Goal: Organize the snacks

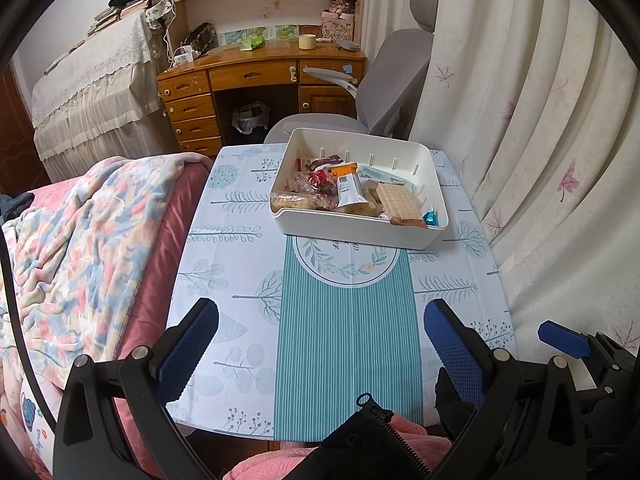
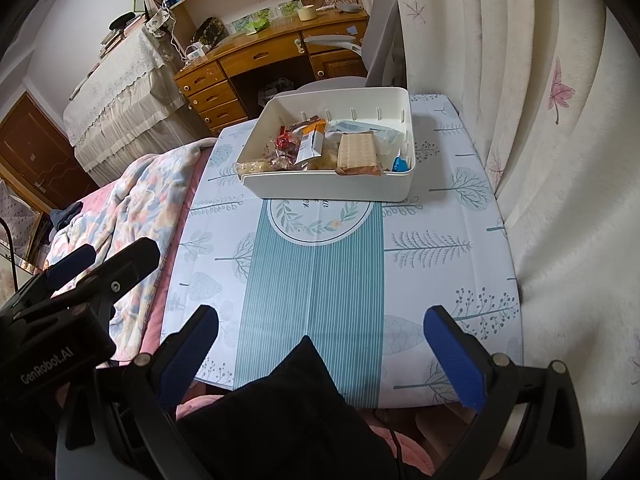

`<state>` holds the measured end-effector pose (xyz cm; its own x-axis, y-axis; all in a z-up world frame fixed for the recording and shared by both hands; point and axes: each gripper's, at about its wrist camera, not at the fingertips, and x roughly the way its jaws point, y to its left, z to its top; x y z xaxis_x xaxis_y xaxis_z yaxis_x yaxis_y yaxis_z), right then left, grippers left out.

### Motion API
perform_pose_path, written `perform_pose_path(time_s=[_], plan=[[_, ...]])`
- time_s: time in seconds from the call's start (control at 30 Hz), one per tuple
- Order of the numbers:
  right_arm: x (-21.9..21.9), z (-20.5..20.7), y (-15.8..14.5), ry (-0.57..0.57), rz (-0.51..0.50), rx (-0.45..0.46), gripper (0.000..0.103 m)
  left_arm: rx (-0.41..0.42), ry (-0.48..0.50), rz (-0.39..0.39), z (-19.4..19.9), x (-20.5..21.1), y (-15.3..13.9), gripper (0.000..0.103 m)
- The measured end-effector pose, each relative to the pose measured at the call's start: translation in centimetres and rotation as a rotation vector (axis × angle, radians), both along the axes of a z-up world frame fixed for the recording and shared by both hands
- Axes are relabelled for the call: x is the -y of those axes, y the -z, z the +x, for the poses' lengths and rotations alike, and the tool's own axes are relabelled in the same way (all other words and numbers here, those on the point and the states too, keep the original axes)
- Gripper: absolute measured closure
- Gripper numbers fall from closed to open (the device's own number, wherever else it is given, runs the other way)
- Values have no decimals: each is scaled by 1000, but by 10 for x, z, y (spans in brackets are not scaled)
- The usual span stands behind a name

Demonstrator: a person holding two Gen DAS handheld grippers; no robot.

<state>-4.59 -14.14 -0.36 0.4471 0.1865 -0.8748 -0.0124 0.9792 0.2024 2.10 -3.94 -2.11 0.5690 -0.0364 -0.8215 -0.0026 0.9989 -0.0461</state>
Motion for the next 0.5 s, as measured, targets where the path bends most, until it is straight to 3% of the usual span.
perform_pose_path(time_s=[0.5], plan=[[1, 2, 0, 0, 2, -5, 0, -1, 1, 2, 1, 1, 0, 1]])
